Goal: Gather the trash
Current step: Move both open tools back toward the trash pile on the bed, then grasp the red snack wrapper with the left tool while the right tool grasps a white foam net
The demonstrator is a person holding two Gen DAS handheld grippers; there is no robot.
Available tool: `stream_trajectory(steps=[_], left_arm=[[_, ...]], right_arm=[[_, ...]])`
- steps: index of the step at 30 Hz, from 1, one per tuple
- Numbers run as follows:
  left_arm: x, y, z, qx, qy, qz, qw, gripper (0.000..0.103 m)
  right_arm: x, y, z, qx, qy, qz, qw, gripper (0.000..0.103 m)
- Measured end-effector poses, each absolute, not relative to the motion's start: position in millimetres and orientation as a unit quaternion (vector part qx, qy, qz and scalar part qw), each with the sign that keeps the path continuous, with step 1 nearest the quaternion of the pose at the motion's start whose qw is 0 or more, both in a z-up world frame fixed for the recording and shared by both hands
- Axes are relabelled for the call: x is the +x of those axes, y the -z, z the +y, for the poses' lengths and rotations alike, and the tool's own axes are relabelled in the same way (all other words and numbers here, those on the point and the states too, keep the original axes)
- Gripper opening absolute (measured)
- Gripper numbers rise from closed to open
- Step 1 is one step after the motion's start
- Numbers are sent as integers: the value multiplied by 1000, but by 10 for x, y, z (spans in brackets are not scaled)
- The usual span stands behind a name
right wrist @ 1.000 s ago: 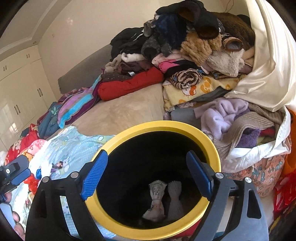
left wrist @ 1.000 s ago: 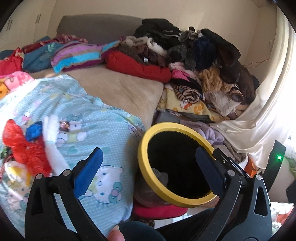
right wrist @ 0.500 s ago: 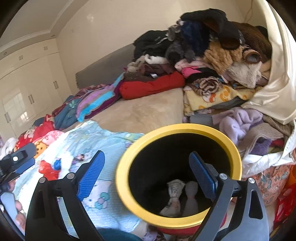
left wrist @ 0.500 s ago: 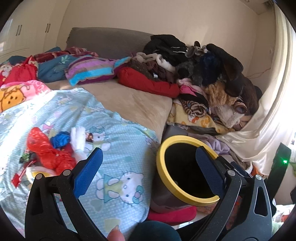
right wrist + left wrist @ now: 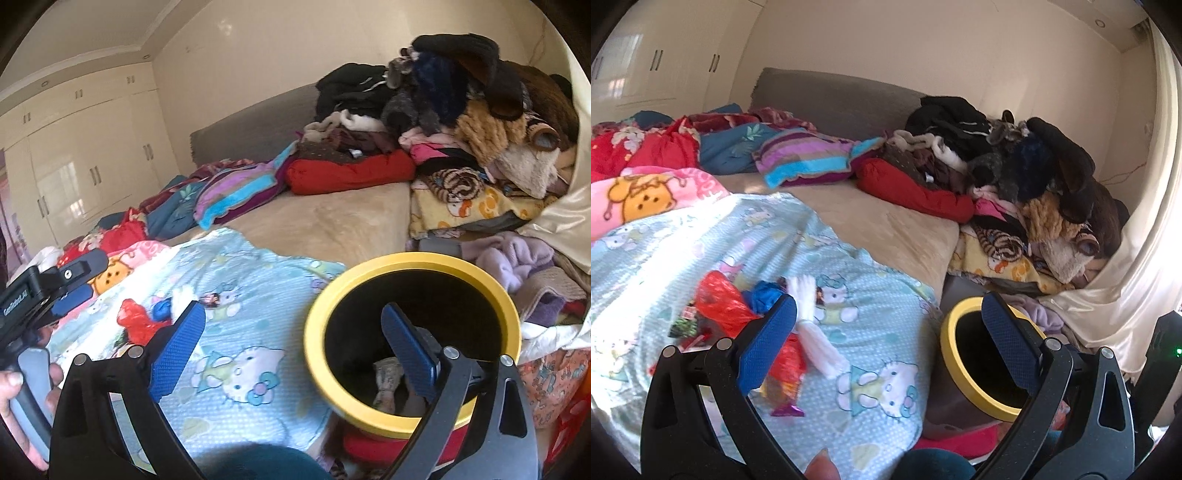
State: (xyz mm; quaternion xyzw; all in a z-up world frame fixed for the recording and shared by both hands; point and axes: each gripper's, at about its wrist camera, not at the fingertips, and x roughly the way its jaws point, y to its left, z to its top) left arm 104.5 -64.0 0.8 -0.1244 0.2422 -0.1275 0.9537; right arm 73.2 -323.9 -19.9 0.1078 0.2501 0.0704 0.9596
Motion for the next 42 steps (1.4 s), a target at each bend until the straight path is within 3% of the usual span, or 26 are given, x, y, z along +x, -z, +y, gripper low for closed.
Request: stream_trajectory(steps=[25, 42], left_arm=[[962, 29, 560, -145, 18, 222, 964, 92], [966, 487, 1457, -196, -57, 269, 941, 92]], right_arm=[[920, 74, -2165, 28, -158, 265, 951, 95], [1438, 462, -1690, 4, -177, 337, 925, 95]])
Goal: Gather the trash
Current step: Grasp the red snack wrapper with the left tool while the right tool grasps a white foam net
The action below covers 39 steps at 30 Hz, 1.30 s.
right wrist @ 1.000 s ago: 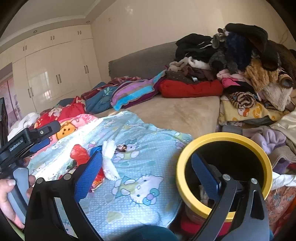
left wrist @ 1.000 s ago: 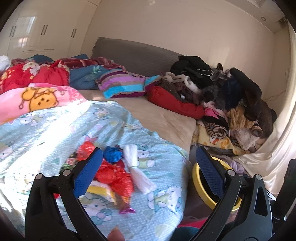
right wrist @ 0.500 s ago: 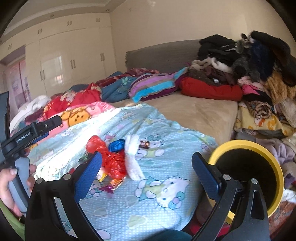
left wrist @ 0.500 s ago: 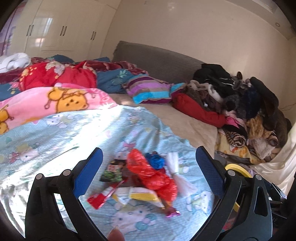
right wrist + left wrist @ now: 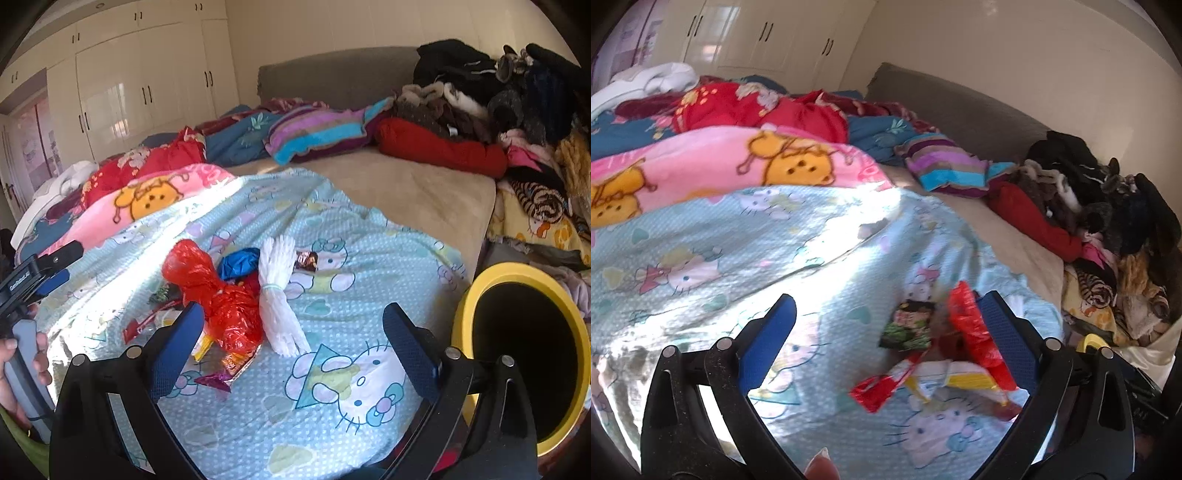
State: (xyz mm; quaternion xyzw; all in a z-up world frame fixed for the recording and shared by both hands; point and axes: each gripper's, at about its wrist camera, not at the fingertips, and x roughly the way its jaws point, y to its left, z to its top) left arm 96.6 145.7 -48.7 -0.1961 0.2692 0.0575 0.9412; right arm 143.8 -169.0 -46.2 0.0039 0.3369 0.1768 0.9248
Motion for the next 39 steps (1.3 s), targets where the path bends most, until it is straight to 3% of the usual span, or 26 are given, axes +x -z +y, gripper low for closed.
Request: stream_trajectory(steps=[7, 9, 14, 19, 24, 26, 29, 32, 39], left_arm=[[1057, 828, 1521, -192, -26, 330, 924, 92], [1088, 905, 1493, -187, -8, 345, 920, 89], [1154, 1035, 1351, -155, 27, 380, 912, 69], [1200, 1144, 1199, -128, 50, 398, 907, 60], [1223, 1241, 1158, -121, 59, 414, 900, 53], [1231, 1268, 1138, -118, 62, 420, 898, 45], [1236, 1298, 1089, -108, 64, 428, 895, 31], [1241, 1335, 1060, -103, 64, 434, 893, 23], [1219, 1336, 1055, -103, 53, 435, 893, 14]], right_arm=[[1567, 666, -1610, -3, -173, 358, 917, 93], [1616, 726, -1591, -2, -176, 369, 913, 87], [1714, 856, -1550, 5, -178, 393, 902, 78], [1789, 967, -1531, 11, -183, 414, 892, 65], [1805, 1068, -1510, 22, -202, 437, 876, 30], [1763, 1108, -1497, 20, -210, 442, 872, 17], [1660, 1116, -1519, 26, -213, 434, 875, 15], [1592, 1057, -1581, 36, -213, 417, 883, 15], [1467, 975, -1718, 43, -209, 396, 893, 14]])
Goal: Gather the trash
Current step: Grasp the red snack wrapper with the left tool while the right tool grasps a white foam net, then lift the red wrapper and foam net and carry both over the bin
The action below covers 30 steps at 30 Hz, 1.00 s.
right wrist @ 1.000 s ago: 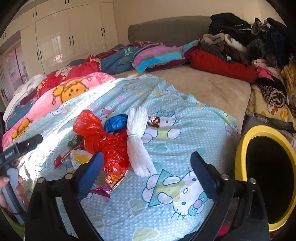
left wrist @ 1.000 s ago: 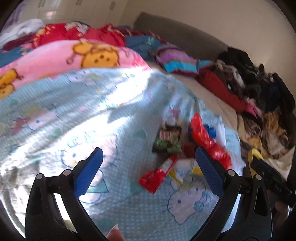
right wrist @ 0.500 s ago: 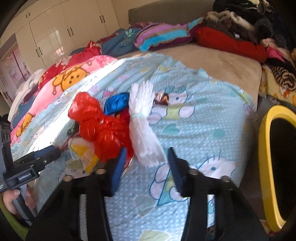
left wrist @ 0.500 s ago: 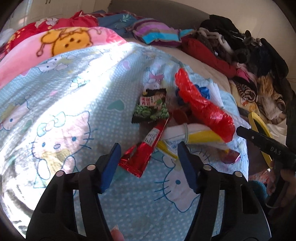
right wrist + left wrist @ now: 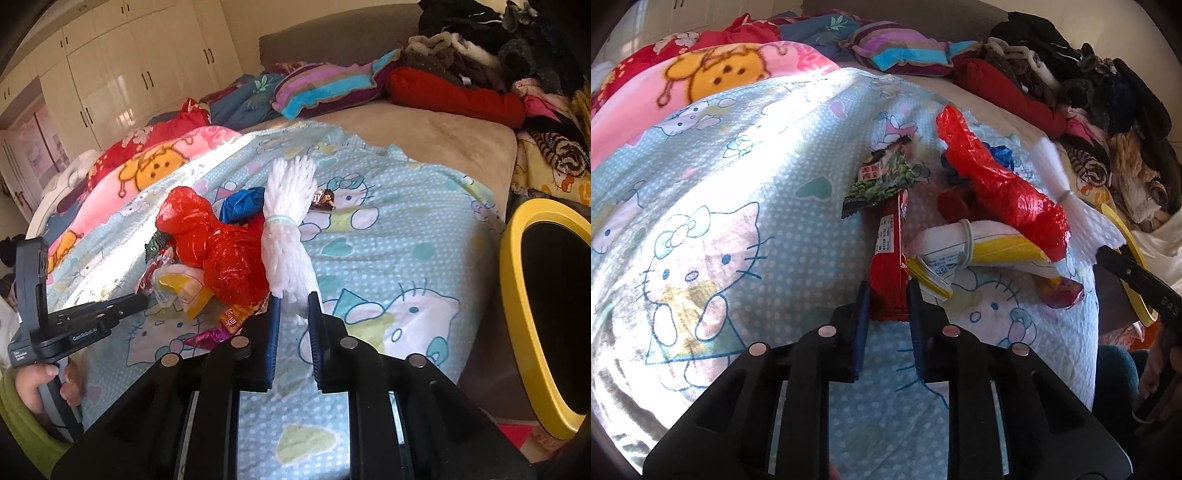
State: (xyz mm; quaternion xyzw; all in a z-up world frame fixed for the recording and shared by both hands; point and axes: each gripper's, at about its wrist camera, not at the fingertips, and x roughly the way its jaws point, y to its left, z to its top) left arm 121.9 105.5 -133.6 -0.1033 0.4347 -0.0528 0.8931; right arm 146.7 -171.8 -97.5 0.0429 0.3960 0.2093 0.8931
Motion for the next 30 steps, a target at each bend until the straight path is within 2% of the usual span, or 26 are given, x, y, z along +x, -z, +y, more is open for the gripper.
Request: stream_trajectory(steps=[30], left_arm=[[1022, 375, 654, -105, 97, 329, 933, 14]], right_arm=[[1154, 647, -2077, 61, -217, 345, 911, 14]])
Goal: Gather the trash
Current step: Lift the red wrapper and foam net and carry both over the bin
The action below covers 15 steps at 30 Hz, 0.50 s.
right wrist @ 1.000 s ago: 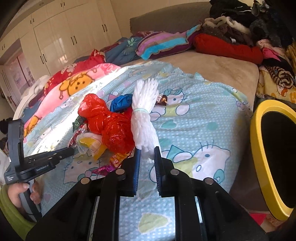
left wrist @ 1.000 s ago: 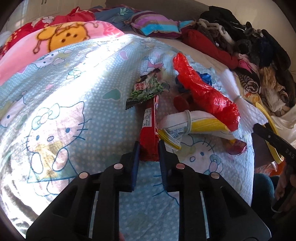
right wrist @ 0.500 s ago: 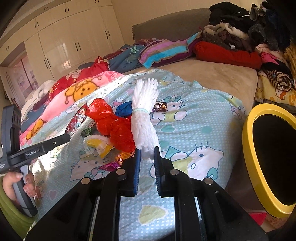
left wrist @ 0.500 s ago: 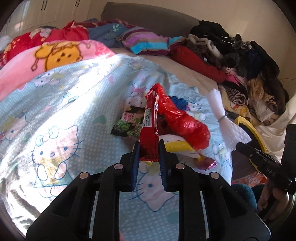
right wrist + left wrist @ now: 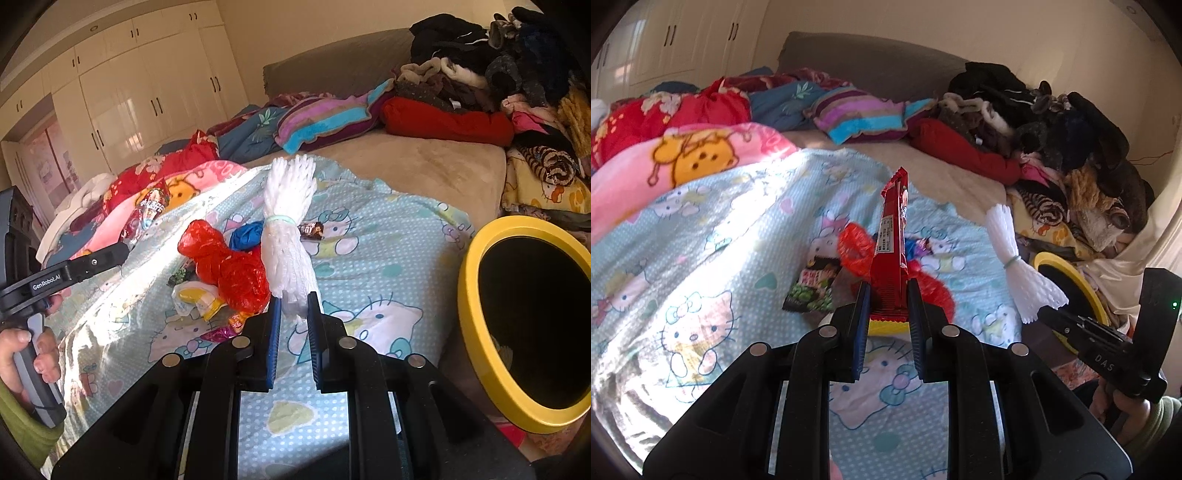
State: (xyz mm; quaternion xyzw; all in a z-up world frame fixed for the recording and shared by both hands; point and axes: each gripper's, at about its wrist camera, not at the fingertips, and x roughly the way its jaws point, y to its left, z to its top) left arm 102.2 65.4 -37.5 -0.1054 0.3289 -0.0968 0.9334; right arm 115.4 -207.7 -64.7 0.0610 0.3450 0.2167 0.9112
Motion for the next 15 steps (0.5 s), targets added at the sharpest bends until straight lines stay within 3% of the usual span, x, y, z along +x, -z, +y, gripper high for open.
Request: stream_trajectory(steps=[15], left_arm=[[888, 92, 155, -92, 140, 311, 935, 14]], right_arm=[[993, 420, -2370, 77, -210, 319, 921, 14]])
